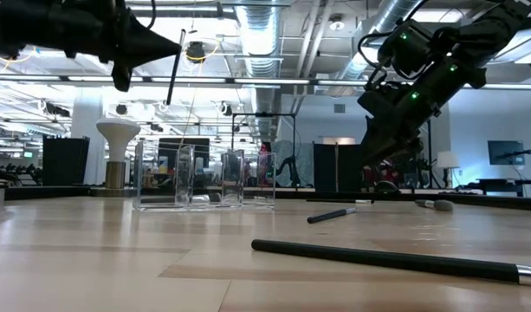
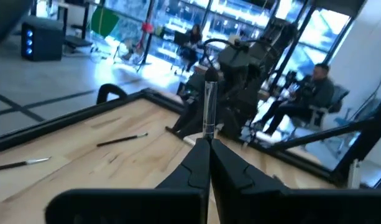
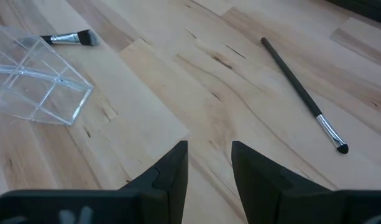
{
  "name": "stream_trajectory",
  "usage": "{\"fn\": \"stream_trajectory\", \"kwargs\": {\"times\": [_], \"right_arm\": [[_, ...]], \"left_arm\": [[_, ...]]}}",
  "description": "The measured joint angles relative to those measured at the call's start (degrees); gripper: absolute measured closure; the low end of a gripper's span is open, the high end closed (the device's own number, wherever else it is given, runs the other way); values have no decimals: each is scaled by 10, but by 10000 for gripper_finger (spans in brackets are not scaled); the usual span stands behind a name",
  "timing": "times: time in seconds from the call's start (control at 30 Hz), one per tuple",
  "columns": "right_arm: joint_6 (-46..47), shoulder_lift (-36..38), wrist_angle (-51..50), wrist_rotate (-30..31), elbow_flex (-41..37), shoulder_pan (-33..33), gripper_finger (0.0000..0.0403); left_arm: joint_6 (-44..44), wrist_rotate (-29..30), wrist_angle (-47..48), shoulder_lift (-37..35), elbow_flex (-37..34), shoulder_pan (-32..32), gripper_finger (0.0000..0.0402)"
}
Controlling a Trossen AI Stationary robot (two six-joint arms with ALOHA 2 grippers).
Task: Put items in baskets/containers
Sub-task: Put the black eyeshadow brush into the left section of the transparent organizer
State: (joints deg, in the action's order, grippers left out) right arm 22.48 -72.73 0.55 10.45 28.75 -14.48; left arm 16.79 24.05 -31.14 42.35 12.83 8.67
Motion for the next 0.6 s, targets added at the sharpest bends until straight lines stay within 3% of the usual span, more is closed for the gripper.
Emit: {"fn": "stream_trajectory", "kwargs": {"times": [0.17,0.6], "right_arm": [[0,0,0,0,0,0,287],[0,0,18,0,0,11,287]], "left_arm": [[-16,4,-90,52,-23,36,396],[-41,113,-139,197,-24,95,396]]}}
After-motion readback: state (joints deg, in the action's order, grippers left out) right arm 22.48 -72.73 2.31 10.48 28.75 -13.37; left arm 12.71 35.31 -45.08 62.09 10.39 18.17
